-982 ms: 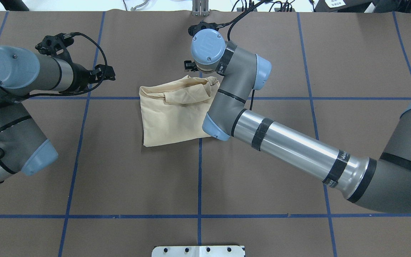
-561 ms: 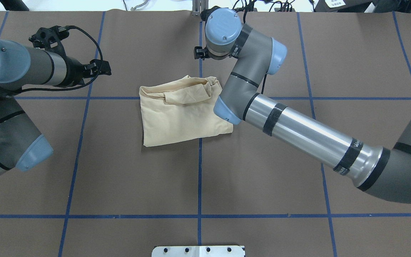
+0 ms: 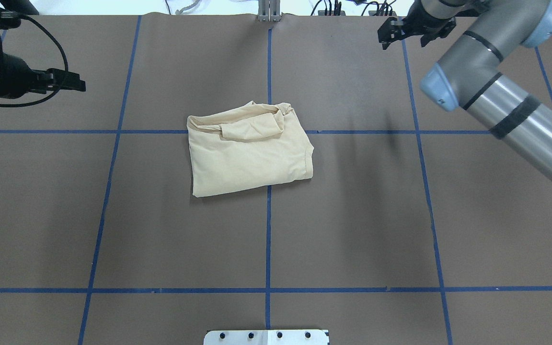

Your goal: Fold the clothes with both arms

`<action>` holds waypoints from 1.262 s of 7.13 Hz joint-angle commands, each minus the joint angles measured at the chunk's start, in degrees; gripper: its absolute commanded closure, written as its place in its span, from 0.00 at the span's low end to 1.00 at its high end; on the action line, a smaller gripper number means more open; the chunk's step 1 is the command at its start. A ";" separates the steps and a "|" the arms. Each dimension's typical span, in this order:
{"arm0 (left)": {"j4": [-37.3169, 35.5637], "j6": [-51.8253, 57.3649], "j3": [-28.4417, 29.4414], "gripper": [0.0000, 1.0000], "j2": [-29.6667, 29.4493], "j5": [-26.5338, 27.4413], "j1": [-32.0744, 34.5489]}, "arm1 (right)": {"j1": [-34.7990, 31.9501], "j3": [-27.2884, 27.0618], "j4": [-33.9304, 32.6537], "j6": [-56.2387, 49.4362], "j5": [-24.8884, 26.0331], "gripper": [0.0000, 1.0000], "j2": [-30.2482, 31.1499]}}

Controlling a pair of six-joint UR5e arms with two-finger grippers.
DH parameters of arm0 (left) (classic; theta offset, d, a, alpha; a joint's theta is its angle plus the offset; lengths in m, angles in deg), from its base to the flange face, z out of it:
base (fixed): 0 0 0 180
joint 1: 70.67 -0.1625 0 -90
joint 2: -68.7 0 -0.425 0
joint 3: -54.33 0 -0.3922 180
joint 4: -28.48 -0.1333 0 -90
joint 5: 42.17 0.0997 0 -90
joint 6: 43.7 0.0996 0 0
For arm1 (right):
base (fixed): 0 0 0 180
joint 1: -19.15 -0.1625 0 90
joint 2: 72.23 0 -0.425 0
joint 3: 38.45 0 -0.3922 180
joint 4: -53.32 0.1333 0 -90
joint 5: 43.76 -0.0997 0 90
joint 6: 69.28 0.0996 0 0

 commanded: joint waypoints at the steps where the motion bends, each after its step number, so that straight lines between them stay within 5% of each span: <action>1: 0.93 1.53 -0.27 0.00 0.57 -1.69 3.35 | -8.51 -4.43 0.26 -5.05 -9.95 0.00 8.83; 4: 9.26 1.63 0.77 0.00 5.48 1.38 3.80 | -11.45 -4.61 0.88 -5.23 -11.17 0.00 17.02; 6: 8.84 4.50 0.69 0.00 8.20 -0.02 7.03 | -12.85 -5.49 0.35 -6.36 -7.23 0.00 20.63; 9: -12.26 47.98 1.57 0.00 7.95 -4.86 21.68 | -20.66 -6.01 -0.35 -18.52 -8.08 0.00 25.63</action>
